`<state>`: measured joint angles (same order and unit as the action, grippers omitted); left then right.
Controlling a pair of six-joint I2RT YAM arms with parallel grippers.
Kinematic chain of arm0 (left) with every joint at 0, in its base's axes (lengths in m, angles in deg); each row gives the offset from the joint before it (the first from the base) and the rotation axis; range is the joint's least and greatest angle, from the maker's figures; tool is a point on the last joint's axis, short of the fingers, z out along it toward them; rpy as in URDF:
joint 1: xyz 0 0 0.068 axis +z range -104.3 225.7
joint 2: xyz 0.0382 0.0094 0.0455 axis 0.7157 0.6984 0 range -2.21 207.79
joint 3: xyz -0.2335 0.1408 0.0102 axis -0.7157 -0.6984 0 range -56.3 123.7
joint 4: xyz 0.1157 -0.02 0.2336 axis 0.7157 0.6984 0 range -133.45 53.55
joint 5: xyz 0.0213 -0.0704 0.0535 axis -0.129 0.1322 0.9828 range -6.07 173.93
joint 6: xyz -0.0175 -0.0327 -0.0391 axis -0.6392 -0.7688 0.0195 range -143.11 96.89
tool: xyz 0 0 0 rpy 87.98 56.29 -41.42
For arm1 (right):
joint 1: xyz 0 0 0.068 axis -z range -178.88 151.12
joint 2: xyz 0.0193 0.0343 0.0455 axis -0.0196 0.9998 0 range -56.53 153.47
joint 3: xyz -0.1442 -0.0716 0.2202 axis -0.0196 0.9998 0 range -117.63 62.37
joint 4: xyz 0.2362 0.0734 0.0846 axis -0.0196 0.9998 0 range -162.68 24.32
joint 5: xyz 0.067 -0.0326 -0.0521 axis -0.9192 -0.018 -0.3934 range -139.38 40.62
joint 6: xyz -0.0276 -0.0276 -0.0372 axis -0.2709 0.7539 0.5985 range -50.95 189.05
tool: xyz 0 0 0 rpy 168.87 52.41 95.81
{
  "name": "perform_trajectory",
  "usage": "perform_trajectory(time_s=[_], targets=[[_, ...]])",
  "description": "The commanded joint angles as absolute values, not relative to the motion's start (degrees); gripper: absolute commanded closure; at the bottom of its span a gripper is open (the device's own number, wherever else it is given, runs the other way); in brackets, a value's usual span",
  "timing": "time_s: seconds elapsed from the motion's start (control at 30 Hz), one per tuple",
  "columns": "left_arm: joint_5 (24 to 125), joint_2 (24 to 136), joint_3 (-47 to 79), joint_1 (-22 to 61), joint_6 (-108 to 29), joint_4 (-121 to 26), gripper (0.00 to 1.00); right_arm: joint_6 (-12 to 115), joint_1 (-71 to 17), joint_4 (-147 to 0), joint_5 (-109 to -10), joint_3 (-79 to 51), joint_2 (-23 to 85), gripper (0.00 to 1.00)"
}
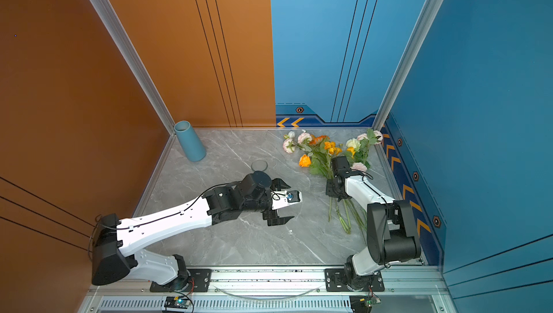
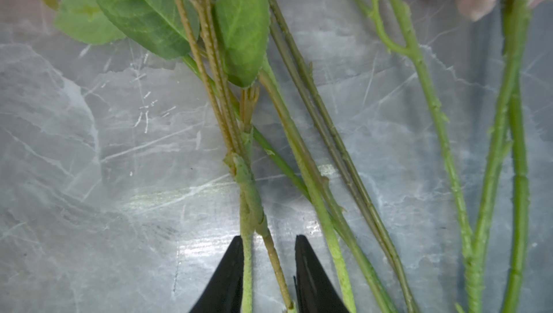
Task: Arrange the flowers into the vase
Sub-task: 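Release the vase and withdraw the left gripper while the right gripper reaches the flower stems, then grasp the yellow poppy stems with the right gripper and lift them up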
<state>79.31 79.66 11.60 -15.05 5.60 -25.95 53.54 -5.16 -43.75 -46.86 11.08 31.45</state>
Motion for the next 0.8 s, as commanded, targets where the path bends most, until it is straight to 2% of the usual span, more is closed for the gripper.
perform_trajectory(time_s=[0.0, 0.13, 0.63, 0.67, 0.77], targets=[[81.6, 80.1, 12.3, -15.6, 6.4, -25.3, 0.02, 53.1, -4.5, -44.6, -48.4, 12.8, 31.9, 0.70], [82.5, 80.0, 12.3, -15.6, 6.5, -25.2, 0.02, 53.1, -4.3, -45.3, -48.7, 13.4, 32.7, 0.74], [83.1, 79.9, 12.2, -15.4, 6.3, -25.4, 0.02, 54.8, -3.6, -46.7, -49.9, 12.5, 35.8, 0.78], [83.2, 80.0, 12.2, -15.4, 6.3, -25.4, 0.02, 54.9, -3.6, -46.8, -50.2, 12.4, 35.8, 0.79], [83.4, 79.9, 12.3, -15.4, 6.3, -25.4, 0.02, 56.0, -3.6, -46.7, -51.3, 12.2, 35.9, 0.90]])
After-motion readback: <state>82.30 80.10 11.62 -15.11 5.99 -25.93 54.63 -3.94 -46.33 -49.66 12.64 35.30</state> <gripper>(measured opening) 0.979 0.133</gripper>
